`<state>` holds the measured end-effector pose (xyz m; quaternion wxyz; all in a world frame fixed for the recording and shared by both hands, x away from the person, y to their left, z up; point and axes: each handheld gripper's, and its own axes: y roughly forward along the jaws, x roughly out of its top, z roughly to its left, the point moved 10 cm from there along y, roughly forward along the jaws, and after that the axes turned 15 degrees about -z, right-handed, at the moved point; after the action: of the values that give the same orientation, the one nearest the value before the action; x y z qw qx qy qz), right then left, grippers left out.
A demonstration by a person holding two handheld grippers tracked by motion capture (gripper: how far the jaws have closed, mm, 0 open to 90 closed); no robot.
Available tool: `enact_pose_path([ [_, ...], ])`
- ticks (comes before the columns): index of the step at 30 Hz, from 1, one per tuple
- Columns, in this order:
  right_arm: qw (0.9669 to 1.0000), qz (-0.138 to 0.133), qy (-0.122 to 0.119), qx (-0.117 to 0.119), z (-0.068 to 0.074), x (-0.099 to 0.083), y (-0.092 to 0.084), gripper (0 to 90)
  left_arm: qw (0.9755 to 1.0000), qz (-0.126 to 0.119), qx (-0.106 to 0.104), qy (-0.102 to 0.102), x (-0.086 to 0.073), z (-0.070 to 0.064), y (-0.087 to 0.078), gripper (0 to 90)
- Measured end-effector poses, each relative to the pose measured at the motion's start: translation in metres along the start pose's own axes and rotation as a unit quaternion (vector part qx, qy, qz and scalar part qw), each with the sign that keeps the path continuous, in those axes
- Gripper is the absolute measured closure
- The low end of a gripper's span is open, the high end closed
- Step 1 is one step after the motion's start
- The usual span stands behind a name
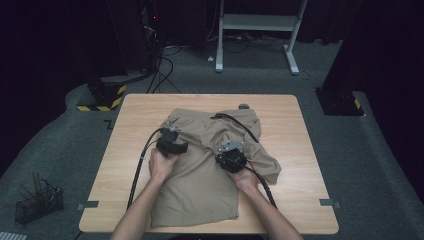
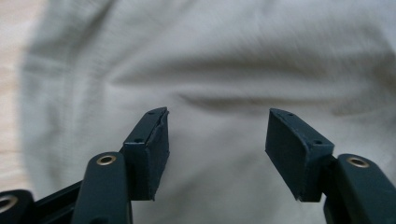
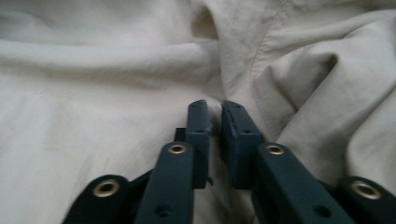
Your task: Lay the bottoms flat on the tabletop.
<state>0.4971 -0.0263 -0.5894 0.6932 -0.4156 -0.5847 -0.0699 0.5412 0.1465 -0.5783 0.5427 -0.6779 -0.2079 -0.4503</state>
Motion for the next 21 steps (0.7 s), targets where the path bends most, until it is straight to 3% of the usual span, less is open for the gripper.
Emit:
enact_pose_path([
  [2, 1.0000, 0.002, 0.002, 0.008, 0.004, -0.002, -0.005, 76.2, 0.9999, -0.004, -0.004, -0.010, -0.005, -0.008, -0.003, 38.9],
  [6, 0.9999, 0.000, -0.002, 0.017, 0.014, -0.010, -0.019, 72.7, 0.9994, -0.030, -0.015, 0.007, -0.014, -0.032, -0.021, 38.0],
  [10, 0.9994, 0.014, -0.020, 0.023, 0.022, -0.014, -0.030, 59.4, 0.9989, -0.025, -0.002, 0.040, -0.031, -0.036, -0.029, 36.4],
  [12, 0.9993, -0.001, -0.036, 0.005, 0.019, -0.012, -0.043, 55.9, 0.9987, -0.042, -0.006, 0.026, -0.034, -0.034, -0.031, 35.1],
  [14, 0.9990, -0.022, -0.037, -0.013, 0.013, -0.008, -0.062, 53.3, 0.9986, -0.051, -0.010, 0.008, -0.036, -0.030, -0.030, 33.8],
  [15, 0.9986, -0.030, -0.037, -0.024, 0.008, -0.007, -0.074, 51.8, 0.9981, -0.060, -0.009, 0.011, -0.036, -0.029, -0.029, 34.0],
  [19, 0.9946, -0.047, -0.035, -0.086, -0.022, -0.015, -0.121, 48.5, 0.9981, -0.060, -0.006, 0.009, -0.035, -0.028, -0.029, 32.9],
  [21, 0.9926, -0.047, -0.017, -0.111, -0.040, -0.026, -0.142, 47.4, 0.9981, -0.062, -0.006, 0.007, -0.035, -0.028, -0.029, 32.9],
])
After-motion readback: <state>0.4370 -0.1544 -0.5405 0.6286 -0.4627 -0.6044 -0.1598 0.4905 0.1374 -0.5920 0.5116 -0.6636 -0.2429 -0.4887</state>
